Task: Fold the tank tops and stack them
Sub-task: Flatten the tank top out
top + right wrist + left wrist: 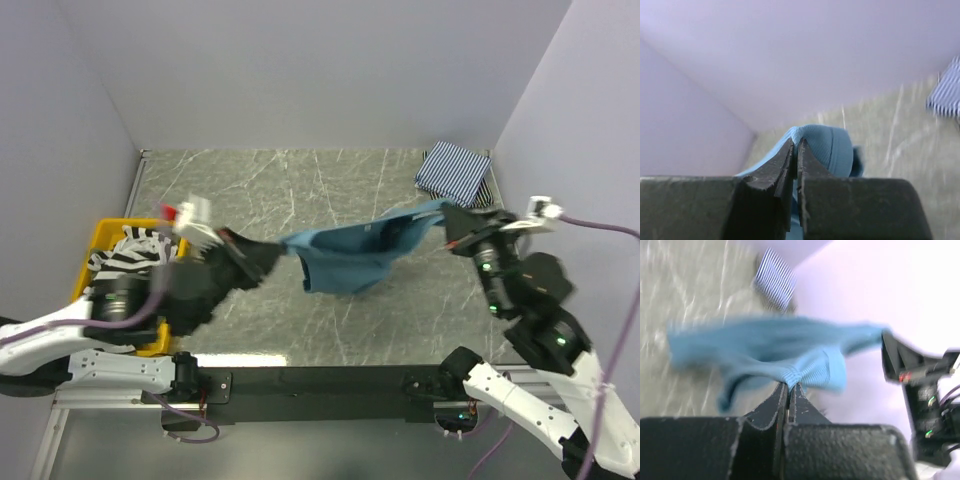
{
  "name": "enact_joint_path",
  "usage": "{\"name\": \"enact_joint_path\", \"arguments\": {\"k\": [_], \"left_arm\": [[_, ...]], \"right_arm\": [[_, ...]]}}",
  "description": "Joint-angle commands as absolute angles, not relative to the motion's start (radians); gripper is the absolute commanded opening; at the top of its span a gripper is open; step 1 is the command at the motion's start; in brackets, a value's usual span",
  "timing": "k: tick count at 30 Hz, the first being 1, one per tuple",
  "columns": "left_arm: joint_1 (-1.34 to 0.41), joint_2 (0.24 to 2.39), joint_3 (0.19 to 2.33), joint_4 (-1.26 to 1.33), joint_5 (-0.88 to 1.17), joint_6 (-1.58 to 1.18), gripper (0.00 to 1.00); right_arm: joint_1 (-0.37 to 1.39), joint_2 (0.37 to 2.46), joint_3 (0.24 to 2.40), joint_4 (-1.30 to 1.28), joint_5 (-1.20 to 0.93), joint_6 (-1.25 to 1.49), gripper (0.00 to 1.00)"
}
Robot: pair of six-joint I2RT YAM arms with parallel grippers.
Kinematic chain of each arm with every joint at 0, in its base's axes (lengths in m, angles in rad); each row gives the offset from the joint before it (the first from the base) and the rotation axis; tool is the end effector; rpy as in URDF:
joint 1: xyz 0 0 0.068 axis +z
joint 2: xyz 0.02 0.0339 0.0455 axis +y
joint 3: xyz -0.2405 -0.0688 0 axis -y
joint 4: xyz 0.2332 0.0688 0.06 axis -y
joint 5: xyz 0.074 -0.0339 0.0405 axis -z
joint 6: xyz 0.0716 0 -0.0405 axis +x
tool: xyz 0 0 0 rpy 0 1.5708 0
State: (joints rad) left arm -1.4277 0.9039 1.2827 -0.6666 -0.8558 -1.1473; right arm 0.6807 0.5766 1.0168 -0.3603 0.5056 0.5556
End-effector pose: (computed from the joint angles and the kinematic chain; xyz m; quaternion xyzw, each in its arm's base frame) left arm 0.0794 -0.1721 0.4101 -0.1440 0.7565 -0.4298 0.4714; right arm 0.1306 0.0612 0.4092 0.1424 0.6669 0.2740 0.6781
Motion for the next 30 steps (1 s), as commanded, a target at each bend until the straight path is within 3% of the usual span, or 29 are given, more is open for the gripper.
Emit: {"name": "enact_joint_path", "arguments": {"k": [1,8,14,18,23,27,28,30], "left_arm": [[-1.430,0.897,1.370,-0.720,-0.973,-0.927,0.01],[-1.431,0.830,1.440,-0.464,-0.884,-0.678,0.01],[-1.431,0.828,1.476,-0.426,-0.917,-0.643,0.01],[-1.431,0.818,1.456,-0.474,-1.052,-0.722,0.00],[-1.422,0.778,1.261,-0.287,-1.140,-0.655,0.01],[-1.165,0.882,1.238,-0.279,-0.885,-0.658,0.01],[-0.918,0.908,1.226,-0.284,-0.604,-0.708,0.01],[-0.696,0.991,1.189,-0.181,-0.386,-0.738,0.01]], "right_arm": [[0.681,0.575,1.155,-0.330,0.557,0.309,0.00],[0.683,0.551,1.316,-0.311,0.465,0.150,0.00],[0.683,0.563,1.379,-0.307,0.390,0.140,0.00],[0.681,0.623,1.314,-0.263,0.382,0.140,0.00],[0.681,0.738,1.160,-0.102,0.414,0.107,0.00],[0.651,0.911,1.106,0.046,0.408,0.091,0.00],[0.632,1.001,1.111,0.064,0.394,0.109,0.00],[0.551,1.099,1.146,0.110,0.323,0.135,0.00]]}}
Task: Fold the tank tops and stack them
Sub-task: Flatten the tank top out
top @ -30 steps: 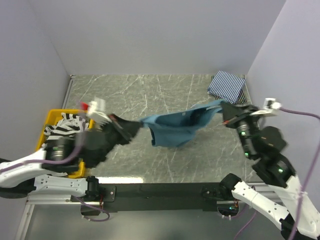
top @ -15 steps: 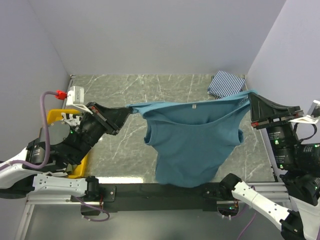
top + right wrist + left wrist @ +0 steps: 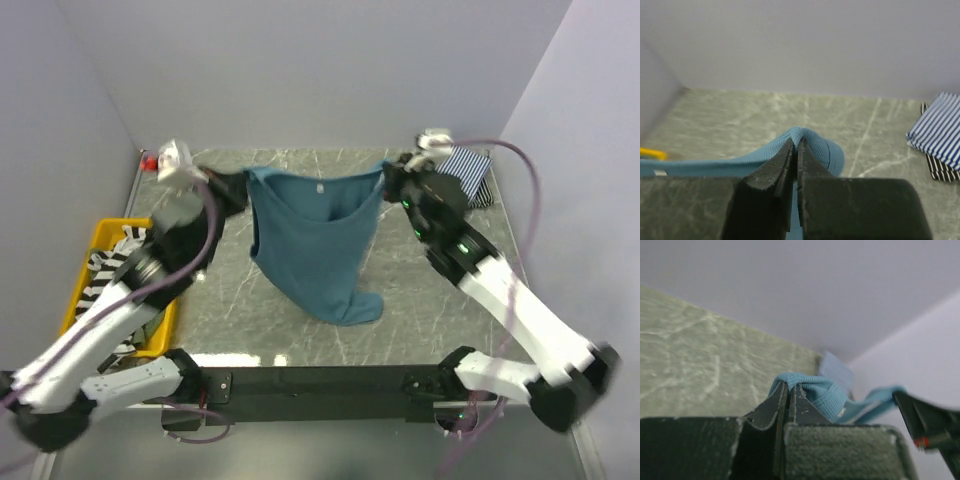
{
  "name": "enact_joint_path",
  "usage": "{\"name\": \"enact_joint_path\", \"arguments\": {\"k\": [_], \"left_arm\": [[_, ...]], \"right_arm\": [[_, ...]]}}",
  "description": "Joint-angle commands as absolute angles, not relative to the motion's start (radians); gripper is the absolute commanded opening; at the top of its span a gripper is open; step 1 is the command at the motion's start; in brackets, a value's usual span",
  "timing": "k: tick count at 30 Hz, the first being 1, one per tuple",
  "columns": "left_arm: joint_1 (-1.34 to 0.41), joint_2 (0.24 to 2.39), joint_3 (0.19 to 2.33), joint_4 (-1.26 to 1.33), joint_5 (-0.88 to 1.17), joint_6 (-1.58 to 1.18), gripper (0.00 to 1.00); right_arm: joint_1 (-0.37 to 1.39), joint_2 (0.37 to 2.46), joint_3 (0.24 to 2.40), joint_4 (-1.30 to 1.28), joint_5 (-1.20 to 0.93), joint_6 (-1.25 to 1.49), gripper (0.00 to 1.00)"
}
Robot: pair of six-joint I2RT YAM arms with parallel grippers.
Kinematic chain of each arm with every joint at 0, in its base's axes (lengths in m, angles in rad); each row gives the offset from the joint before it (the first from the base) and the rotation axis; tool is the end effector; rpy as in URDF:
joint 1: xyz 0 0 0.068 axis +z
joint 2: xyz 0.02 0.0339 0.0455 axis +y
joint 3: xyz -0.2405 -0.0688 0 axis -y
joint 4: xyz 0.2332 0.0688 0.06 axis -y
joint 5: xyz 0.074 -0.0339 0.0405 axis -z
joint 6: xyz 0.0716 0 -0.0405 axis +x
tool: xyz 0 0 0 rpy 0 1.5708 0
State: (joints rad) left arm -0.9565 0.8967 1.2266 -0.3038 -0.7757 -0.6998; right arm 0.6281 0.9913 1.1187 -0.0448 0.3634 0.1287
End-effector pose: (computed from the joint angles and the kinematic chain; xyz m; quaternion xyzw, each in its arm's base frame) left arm 0.1540 -0.1314 0.4370 -0.1860 0.6753 -0.3100 0.6428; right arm 0.2192 0.1277 0.4155 -0.0358 0.6784 0.1536 0.7176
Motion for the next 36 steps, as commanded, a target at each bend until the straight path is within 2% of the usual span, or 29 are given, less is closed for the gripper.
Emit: {"name": "enact_joint_path", "arguments": {"k": [1,2,5,9,10,11,12,13,14,16,17,18,20,22,23,25,26,27,29,31,32,34,36], "left_arm": [[-0.532,1.030,1.180,-0.138,-0.302,-0.768,0.01],[-0.465,1.133,1.187,-0.073,-0.176,-0.782,0.01],[-0.309,1.398,1.311,-0.008,-0.008,-0.819,0.01],[-0.214,1.740,1.570,0.020,0.093,-0.847,0.01],[-0.200,1.799,1.651,0.020,0.118,-0.857,0.01],[-0.183,1.903,1.685,0.023,0.141,-0.870,0.07],[-0.154,1.952,1.721,0.003,0.184,-0.893,0.14],[-0.140,1.994,1.783,0.003,0.202,-0.900,0.21],[-0.127,2.040,1.798,0.003,0.221,-0.907,0.36],[-0.110,2.017,1.786,-0.021,0.215,-0.888,0.49],[-0.109,1.991,1.767,-0.023,0.193,-0.878,0.57],[-0.110,1.959,1.708,-0.015,0.158,-0.868,0.60],[-0.113,1.853,1.643,-0.024,0.115,-0.876,0.67],[-0.138,1.734,1.533,-0.090,0.004,-0.888,0.68],[-0.150,1.692,1.484,-0.106,-0.047,-0.902,0.66],[-0.189,1.590,1.289,-0.069,-0.095,-0.936,0.54],[-0.204,1.569,1.228,-0.040,-0.106,-0.946,0.47],[-0.231,1.559,1.121,-0.017,-0.101,-0.948,0.44],[-0.258,1.572,1.039,0.045,-0.075,-0.945,0.37],[-0.304,1.604,0.953,0.098,-0.066,-0.899,0.36],[-0.320,1.620,0.937,0.121,-0.058,-0.875,0.37],[-0.360,1.675,0.934,0.146,-0.054,-0.809,0.36],[-0.371,1.704,0.954,0.141,-0.052,-0.752,0.40]], "right_arm": [[0.522,1.200,1.166,0.120,0.293,0.171,0.00],[0.488,1.253,1.192,0.127,0.269,0.190,0.00],[0.391,1.466,1.334,0.143,0.212,0.239,0.00],[0.306,1.812,1.677,0.039,0.150,0.276,0.00],[0.296,1.871,1.750,0.008,0.120,0.284,0.03],[0.288,1.925,1.813,-0.041,0.108,0.293,0.11],[0.278,2.003,1.921,-0.107,0.092,0.314,0.23],[0.258,2.034,1.966,-0.142,0.077,0.333,0.47],[0.250,2.051,1.998,-0.170,0.049,0.348,0.57],[0.239,2.013,1.971,-0.170,0.034,0.382,0.73],[0.239,1.979,1.933,-0.158,0.049,0.388,0.75],[0.239,1.906,1.854,-0.141,0.063,0.408,0.80],[0.241,1.833,1.759,-0.155,0.087,0.439,0.81],[0.245,1.720,1.671,-0.199,0.092,0.486,0.81],[0.262,1.676,1.548,-0.202,0.097,0.501,0.81],[0.285,1.533,1.389,-0.173,0.121,0.531,0.76],[0.304,1.488,1.241,-0.166,0.136,0.541,0.73],[0.313,1.415,1.165,-0.147,0.127,0.569,0.66],[0.327,1.349,0.954,-0.112,0.107,0.590,0.60],[0.345,1.286,0.835,-0.062,0.077,0.621,0.49],[0.354,1.270,0.742,-0.042,0.065,0.626,0.47],[0.370,1.256,0.683,-0.015,0.046,0.627,0.42],[0.376,1.261,0.628,-0.003,0.046,0.623,0.36]]}}
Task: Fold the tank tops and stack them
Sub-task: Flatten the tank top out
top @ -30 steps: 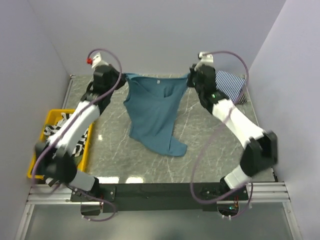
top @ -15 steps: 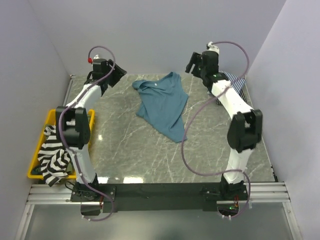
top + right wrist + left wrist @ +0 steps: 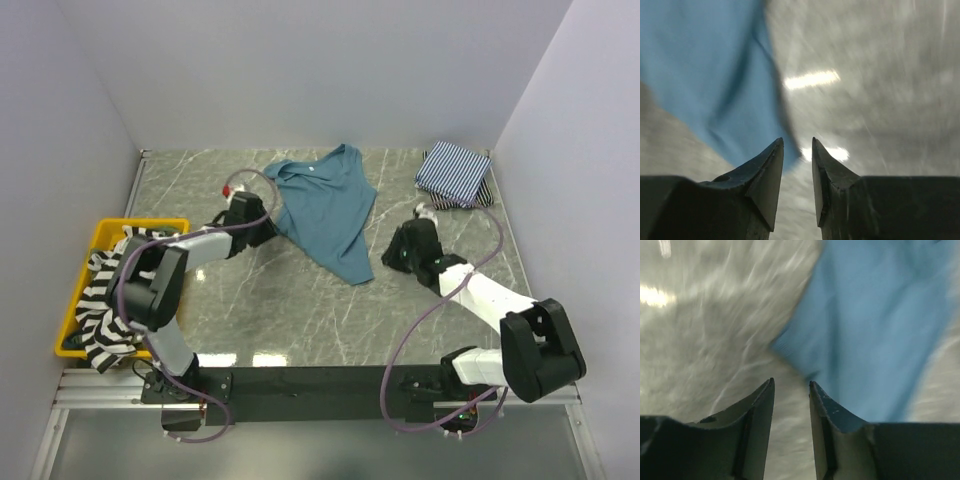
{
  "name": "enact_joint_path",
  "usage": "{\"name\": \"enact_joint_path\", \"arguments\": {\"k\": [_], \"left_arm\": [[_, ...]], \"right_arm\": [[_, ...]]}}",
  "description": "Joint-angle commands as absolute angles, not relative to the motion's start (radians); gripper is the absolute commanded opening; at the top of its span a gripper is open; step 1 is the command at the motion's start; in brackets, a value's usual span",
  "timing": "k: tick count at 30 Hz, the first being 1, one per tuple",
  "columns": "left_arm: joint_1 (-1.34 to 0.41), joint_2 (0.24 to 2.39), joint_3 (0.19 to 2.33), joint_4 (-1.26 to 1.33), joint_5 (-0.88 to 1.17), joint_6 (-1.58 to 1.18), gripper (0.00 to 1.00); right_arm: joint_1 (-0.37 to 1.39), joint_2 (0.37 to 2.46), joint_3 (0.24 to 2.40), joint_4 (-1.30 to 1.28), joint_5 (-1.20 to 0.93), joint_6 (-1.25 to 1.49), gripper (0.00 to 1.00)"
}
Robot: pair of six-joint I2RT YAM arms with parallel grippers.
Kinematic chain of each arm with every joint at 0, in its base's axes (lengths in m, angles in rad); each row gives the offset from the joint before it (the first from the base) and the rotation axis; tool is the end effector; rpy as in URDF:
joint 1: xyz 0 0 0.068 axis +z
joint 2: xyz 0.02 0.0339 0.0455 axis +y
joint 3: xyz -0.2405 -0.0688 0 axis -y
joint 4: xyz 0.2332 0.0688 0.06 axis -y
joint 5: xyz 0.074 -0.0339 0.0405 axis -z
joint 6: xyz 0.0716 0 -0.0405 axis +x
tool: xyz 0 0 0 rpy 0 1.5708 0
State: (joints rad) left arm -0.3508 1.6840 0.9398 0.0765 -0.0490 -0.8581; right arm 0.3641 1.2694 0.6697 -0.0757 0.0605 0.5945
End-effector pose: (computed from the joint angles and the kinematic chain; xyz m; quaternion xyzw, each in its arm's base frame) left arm 0.3521 -0.1251 0.1485 -0.2361 0.8680 -0.2298 0.3715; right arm 0.2711 0.0987 0.1701 0.1166 0.8936 0.1753 0.3965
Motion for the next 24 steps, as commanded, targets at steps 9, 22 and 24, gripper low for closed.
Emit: {"name": "enact_joint_path", "arguments": {"k": [9,22,24], "left_arm": [[-0.373,1.825,1.106,0.055,-0.129,-0.634,0.52],[-0.377,1.875,1.149,0.003,-0.107,-0.578,0.48],[-0.377,1.868,1.147,0.003,-0.095,-0.571,0.48]], "right_arm": [[0.425,1.405,0.548,0.109,-0.018,0.658,0.33],[0.445,1.407,0.518,0.133,-0.031,0.683,0.32],[0.451,1.411,0.522,0.137,-0.038,0.683,0.32]]}}
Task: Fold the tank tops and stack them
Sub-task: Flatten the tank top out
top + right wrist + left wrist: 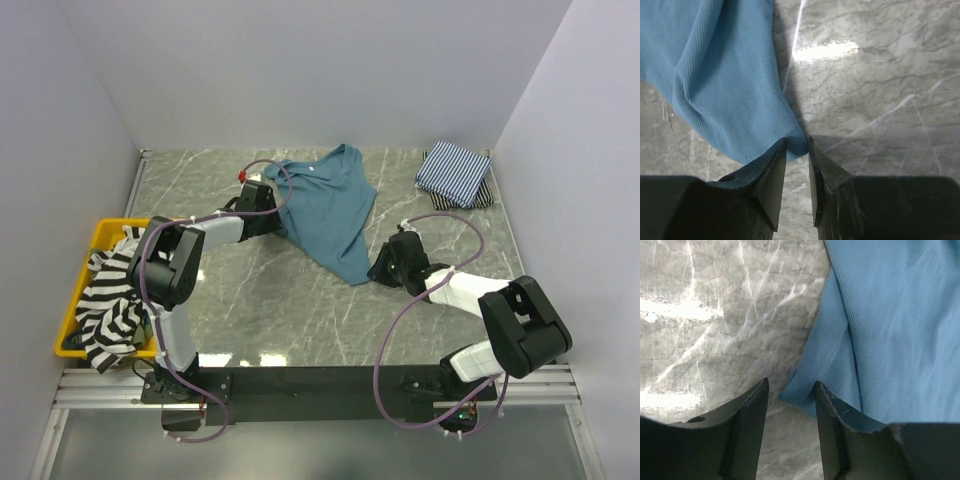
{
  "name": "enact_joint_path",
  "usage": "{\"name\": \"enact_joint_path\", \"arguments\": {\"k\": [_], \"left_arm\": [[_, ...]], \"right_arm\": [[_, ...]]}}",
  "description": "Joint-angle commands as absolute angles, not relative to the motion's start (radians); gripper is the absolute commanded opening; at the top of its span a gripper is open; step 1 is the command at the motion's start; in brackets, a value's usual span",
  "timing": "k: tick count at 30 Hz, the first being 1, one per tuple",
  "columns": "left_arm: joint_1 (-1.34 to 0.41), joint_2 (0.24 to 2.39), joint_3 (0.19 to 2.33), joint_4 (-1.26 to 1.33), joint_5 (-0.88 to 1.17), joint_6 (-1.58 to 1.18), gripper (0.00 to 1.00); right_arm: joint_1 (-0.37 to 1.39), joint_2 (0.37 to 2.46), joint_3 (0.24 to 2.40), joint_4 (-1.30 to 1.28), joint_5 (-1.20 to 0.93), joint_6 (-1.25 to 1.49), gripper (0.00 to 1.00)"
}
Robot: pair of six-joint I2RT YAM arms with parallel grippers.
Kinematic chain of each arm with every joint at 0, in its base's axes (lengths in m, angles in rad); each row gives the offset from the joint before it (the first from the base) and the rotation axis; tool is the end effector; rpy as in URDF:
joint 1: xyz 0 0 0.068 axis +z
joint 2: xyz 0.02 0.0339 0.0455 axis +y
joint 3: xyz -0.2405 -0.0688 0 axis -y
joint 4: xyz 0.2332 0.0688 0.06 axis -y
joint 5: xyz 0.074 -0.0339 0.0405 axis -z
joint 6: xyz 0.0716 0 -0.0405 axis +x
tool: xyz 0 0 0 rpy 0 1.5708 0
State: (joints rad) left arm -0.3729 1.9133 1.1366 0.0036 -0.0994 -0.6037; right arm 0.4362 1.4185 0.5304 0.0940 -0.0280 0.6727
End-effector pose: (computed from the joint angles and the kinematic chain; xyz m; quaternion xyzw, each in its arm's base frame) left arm 0.3873 -0.1439 0.1179 -0.1251 0.9120 -0.1415 0.3640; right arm 0.2522 0.1198 0.1043 0.1039 0.9196 0.2104 0.3151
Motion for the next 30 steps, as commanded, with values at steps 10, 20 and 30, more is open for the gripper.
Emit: {"name": "enact_joint_path", "arguments": {"k": [10,20,30], "left_arm": [[-0.377,1.936,1.209,-0.029,-0.032,-0.565,0.10],[-0.377,1.613,1.171,-0.184,-0.025,-0.688,0.01],[-0.351,1.281,0.931,-0.155,0.044,-0.925,0.00]], "right_arm": [[0.456,1.474,0.578,0.130,-0.008,0.686,0.25],[0.385,1.140,0.716,-0.209,0.230,0.618,0.00],[0.258,0.982,0.914,-0.397,0.276,0.514,0.00]]}}
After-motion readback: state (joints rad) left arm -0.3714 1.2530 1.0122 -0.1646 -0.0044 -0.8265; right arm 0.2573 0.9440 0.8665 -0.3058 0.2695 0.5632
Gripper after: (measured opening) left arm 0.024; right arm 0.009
